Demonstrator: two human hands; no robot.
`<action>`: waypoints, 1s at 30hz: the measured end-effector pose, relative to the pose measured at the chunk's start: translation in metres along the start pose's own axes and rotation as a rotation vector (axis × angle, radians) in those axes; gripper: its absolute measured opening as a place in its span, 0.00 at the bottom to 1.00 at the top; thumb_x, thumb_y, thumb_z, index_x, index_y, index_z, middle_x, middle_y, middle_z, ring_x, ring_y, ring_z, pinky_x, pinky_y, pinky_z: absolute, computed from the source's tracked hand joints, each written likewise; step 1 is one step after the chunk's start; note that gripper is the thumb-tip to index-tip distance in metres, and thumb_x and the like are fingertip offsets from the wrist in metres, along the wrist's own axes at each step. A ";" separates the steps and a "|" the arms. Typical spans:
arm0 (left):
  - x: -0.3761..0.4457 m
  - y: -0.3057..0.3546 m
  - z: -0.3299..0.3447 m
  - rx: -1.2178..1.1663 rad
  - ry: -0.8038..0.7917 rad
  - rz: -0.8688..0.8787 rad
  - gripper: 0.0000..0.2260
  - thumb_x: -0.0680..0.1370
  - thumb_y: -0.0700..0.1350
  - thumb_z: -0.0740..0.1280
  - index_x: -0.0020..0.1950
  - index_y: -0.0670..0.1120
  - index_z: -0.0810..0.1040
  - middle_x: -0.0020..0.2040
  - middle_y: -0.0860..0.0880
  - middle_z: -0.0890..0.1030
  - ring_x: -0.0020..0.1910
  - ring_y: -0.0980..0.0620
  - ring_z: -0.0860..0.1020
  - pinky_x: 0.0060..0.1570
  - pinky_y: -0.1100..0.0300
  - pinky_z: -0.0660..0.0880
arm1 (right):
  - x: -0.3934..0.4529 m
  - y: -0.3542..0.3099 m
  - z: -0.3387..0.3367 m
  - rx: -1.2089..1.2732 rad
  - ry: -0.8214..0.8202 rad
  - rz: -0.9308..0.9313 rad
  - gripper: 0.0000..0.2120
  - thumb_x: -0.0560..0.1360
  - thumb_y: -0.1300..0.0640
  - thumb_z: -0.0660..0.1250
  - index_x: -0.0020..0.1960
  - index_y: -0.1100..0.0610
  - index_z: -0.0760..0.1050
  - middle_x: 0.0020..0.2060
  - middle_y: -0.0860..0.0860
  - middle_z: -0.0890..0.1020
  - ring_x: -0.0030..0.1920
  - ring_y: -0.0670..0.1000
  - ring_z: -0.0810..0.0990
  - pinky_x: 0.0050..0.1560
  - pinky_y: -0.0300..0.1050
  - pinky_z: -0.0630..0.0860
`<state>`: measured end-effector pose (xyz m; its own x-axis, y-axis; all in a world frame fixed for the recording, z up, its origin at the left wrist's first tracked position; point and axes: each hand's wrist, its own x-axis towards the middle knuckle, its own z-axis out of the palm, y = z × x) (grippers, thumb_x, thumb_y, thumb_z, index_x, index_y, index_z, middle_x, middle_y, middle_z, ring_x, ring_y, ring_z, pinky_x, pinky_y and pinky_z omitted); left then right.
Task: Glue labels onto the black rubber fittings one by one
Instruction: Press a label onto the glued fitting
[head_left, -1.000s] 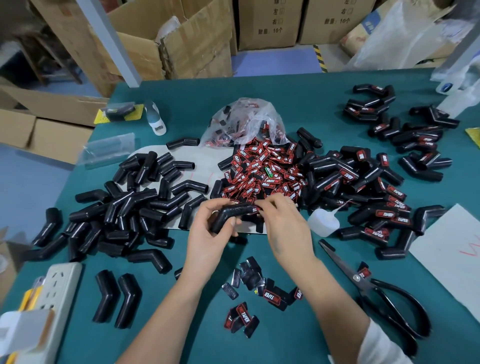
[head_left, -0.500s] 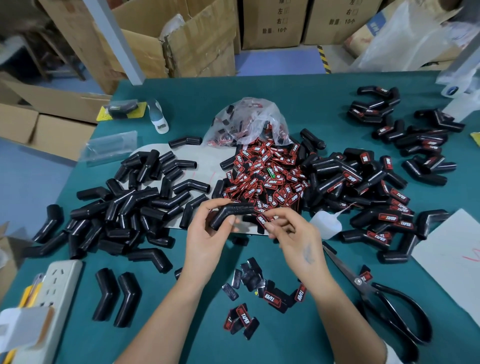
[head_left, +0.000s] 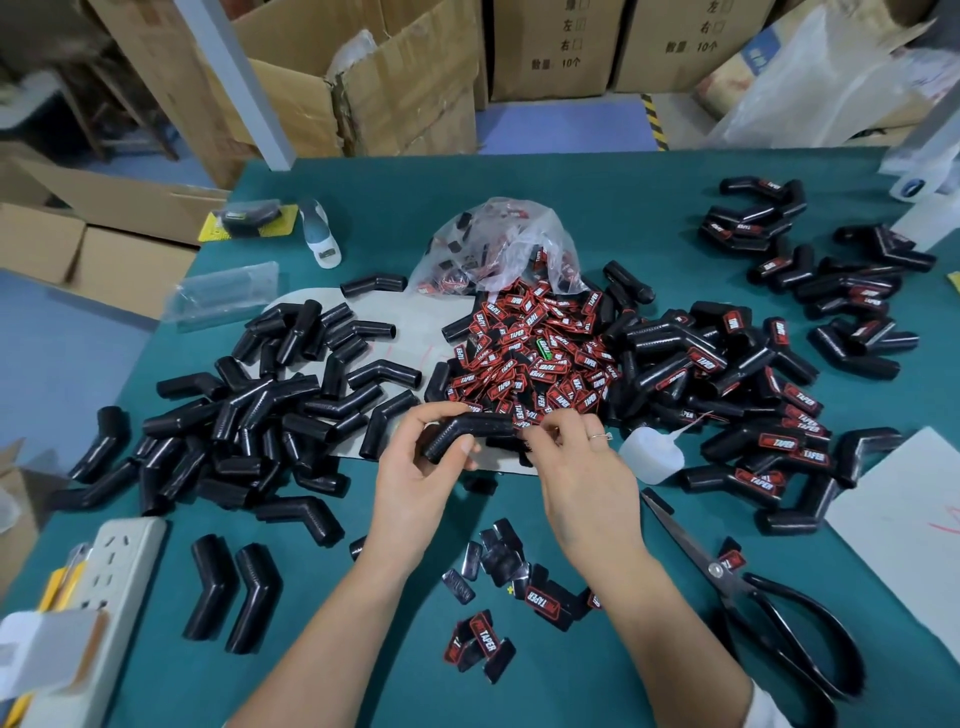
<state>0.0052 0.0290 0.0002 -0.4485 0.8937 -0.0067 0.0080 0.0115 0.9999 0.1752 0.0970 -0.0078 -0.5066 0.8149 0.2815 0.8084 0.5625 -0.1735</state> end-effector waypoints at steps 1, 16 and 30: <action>0.000 0.000 0.000 -0.004 -0.003 -0.002 0.11 0.80 0.41 0.71 0.61 0.52 0.82 0.51 0.46 0.84 0.43 0.49 0.82 0.50 0.59 0.80 | 0.001 0.000 -0.001 -0.011 -0.002 -0.003 0.23 0.58 0.71 0.80 0.49 0.55 0.81 0.46 0.52 0.78 0.45 0.56 0.77 0.28 0.43 0.65; 0.000 0.000 0.000 -0.060 -0.016 -0.001 0.13 0.82 0.33 0.70 0.61 0.49 0.81 0.53 0.43 0.84 0.41 0.51 0.81 0.48 0.60 0.80 | 0.000 0.009 0.004 0.093 -0.017 0.043 0.25 0.57 0.74 0.81 0.48 0.56 0.82 0.44 0.51 0.79 0.44 0.56 0.79 0.25 0.46 0.71; 0.001 0.000 0.001 -0.051 -0.014 -0.005 0.13 0.80 0.38 0.72 0.61 0.52 0.82 0.56 0.46 0.84 0.42 0.50 0.82 0.49 0.61 0.80 | 0.001 0.010 0.007 0.142 -0.030 0.132 0.23 0.65 0.70 0.82 0.56 0.54 0.82 0.48 0.51 0.80 0.48 0.56 0.79 0.37 0.49 0.80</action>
<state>0.0053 0.0300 0.0000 -0.4363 0.8997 -0.0119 -0.0404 -0.0064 0.9992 0.1807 0.1047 -0.0160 -0.4092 0.8856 0.2198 0.8190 0.4627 -0.3394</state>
